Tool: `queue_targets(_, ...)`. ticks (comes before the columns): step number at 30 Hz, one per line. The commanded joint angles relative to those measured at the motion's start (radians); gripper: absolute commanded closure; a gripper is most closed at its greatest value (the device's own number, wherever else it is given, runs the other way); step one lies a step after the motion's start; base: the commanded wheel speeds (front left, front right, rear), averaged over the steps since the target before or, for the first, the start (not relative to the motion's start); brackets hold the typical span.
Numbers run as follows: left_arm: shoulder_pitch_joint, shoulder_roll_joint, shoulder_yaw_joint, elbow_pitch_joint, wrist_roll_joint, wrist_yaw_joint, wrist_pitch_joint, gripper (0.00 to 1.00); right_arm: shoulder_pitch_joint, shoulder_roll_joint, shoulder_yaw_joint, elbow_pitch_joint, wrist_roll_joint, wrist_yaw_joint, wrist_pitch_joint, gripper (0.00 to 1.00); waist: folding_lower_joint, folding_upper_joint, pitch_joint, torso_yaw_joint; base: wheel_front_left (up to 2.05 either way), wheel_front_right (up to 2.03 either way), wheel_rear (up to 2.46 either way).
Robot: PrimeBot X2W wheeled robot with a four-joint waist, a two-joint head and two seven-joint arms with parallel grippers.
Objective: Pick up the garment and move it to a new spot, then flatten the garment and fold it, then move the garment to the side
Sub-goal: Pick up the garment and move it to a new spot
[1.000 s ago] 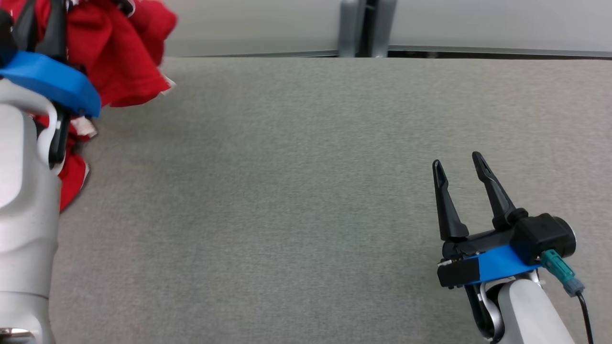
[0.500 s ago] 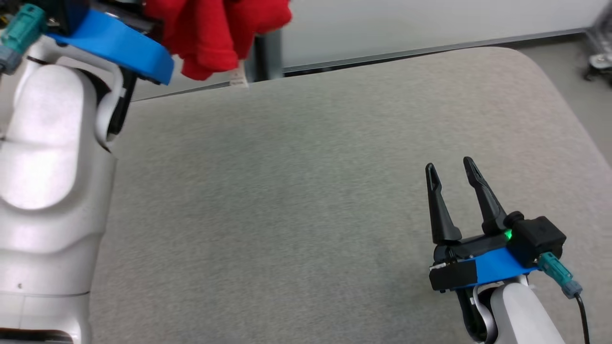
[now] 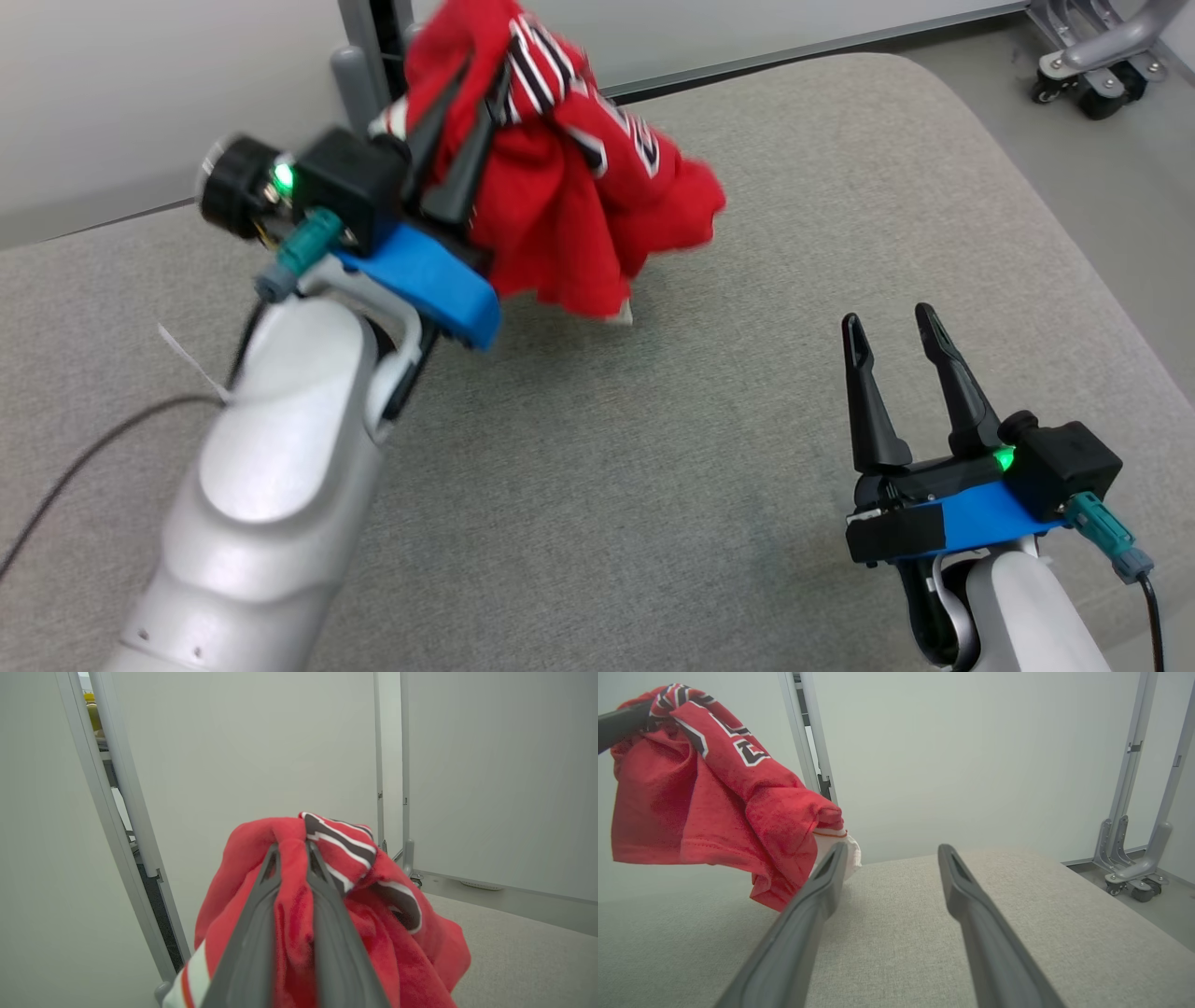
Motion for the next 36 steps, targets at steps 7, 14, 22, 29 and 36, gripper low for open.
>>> queue_targets(7, 0.167, -0.034, -0.061, 0.072, -0.041, 0.005, -0.047, 1.00, 0.018, 0.002, -0.018, -0.001, -0.018, 0.000, -0.001, 0.00, 0.0000, 0.0000, 0.000, 0.054, 0.00, 0.00, 0.00)
queue_targets(14, 0.312, -0.051, -0.134, 0.117, -0.080, 0.005, -0.070, 1.00, 0.023, 0.002, -0.023, 0.004, -0.036, 0.000, -0.001, 0.00, 0.0000, 0.0000, -0.011, 0.092, 0.00, 0.00, 0.00)
queue_targets(22, 0.328, -0.055, -0.152, 0.076, -0.097, 0.052, -0.092, 0.00, 0.038, 0.002, -0.025, 0.015, -0.050, 0.000, -0.001, 0.00, 0.0000, 0.0000, -0.043, 0.136, 0.00, 0.00, 0.00)
queue_targets(29, 0.382, -0.018, -0.052, -0.048, -0.078, 0.102, -0.094, 0.00, 0.062, 0.002, -0.029, 0.018, -0.065, 0.000, -0.001, 0.00, 0.0000, 0.0000, -0.083, 0.180, 0.00, 0.00, 0.00)
queue_targets(36, 0.500, 0.033, 0.093, -0.180, -0.050, 0.133, -0.095, 0.00, 0.081, 0.001, -0.035, 0.023, -0.077, 0.000, -0.001, 0.00, 0.0000, 0.0000, -0.121, 0.225, 0.00, 0.00, 0.00)
